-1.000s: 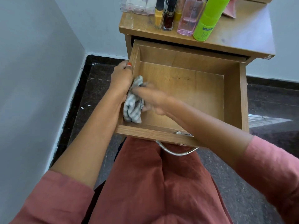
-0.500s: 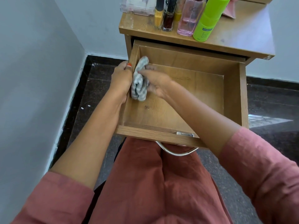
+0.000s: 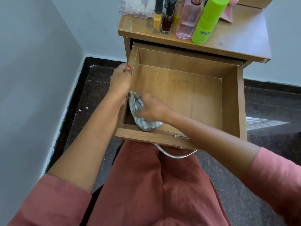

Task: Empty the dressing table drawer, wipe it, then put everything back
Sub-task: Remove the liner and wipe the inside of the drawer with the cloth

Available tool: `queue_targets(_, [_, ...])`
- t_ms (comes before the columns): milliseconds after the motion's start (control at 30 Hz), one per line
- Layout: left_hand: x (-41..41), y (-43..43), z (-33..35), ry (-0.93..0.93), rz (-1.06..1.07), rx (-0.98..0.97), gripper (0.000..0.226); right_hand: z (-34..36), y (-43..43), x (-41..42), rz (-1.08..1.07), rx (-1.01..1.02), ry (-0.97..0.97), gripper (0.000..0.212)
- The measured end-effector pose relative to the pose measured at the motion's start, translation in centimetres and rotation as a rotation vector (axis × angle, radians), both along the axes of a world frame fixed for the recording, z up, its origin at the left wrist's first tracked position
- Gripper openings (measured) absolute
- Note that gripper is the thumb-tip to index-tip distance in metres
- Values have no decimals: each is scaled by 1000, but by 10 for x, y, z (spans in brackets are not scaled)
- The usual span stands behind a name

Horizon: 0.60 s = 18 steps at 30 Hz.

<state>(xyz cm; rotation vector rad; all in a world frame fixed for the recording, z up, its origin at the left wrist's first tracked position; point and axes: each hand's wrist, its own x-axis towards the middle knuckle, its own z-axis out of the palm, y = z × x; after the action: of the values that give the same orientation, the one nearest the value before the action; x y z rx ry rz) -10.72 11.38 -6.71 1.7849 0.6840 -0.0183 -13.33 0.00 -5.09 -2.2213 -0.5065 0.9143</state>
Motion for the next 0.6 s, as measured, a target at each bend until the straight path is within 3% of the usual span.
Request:
queue_targets(100, [0,-1,1,13,-2,19,36,-6,-8,-7,208,-295,-345,45])
queue_targets(200, [-1,-1,1,20,-5,24,37,-19,-25,7,191,-501,-612,47])
queue_targets(367, [-2,-1,3,7,-23,19,36,-36,-54,56,14,-685,-697,53])
queue_targets(600, [-1,-1,2,10,-20,57,36,-46,2,59,148,-576,-749,61])
